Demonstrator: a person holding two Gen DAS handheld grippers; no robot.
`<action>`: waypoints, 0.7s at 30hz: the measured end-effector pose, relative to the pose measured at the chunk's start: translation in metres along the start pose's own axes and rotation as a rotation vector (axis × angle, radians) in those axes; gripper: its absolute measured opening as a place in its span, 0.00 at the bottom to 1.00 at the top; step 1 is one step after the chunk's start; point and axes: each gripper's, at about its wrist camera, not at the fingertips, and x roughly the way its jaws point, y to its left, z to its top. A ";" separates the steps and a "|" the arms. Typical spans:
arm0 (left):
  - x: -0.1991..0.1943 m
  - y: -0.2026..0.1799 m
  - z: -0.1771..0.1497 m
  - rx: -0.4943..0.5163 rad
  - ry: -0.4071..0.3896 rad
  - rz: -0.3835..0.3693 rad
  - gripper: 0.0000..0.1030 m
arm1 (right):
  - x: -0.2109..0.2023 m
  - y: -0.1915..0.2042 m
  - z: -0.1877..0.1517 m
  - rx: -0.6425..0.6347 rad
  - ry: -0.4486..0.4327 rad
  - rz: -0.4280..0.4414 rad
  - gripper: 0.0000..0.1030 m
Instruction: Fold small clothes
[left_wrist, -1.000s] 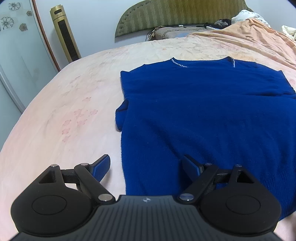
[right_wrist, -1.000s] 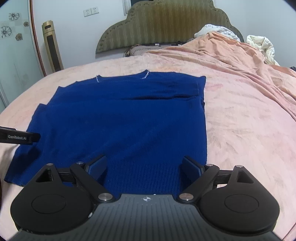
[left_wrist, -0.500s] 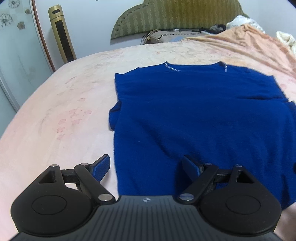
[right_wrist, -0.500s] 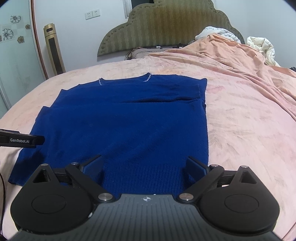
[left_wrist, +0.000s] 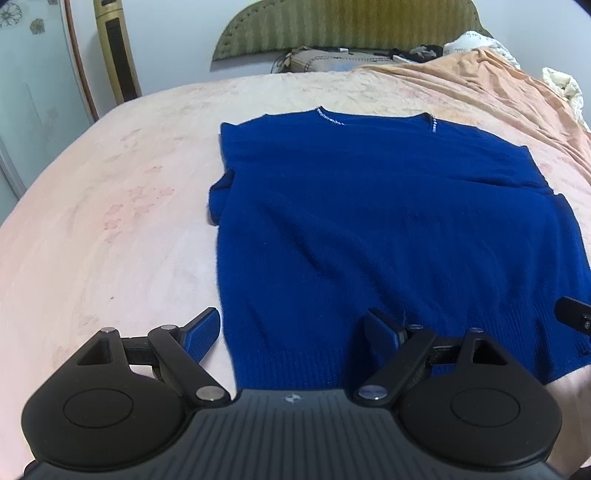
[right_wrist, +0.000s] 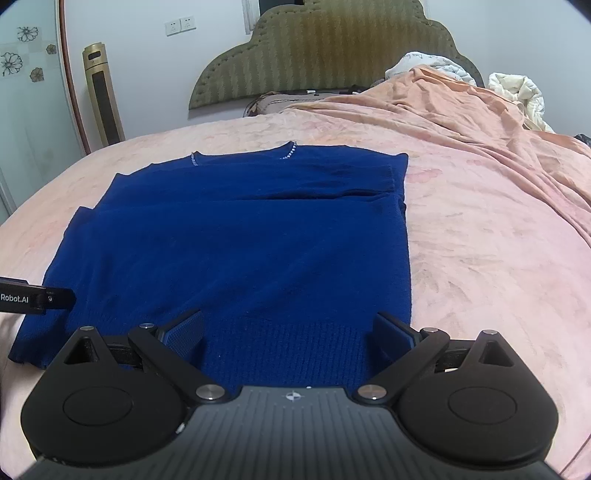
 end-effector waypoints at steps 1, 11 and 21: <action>0.000 0.000 -0.001 -0.003 -0.002 0.009 0.83 | 0.000 0.000 0.000 -0.001 -0.001 0.000 0.96; -0.001 -0.002 -0.003 0.002 0.009 0.022 0.83 | -0.005 0.000 0.000 0.004 -0.007 -0.009 0.97; 0.001 -0.003 -0.004 0.008 0.019 0.023 0.83 | -0.009 0.000 -0.001 -0.005 -0.017 -0.012 0.97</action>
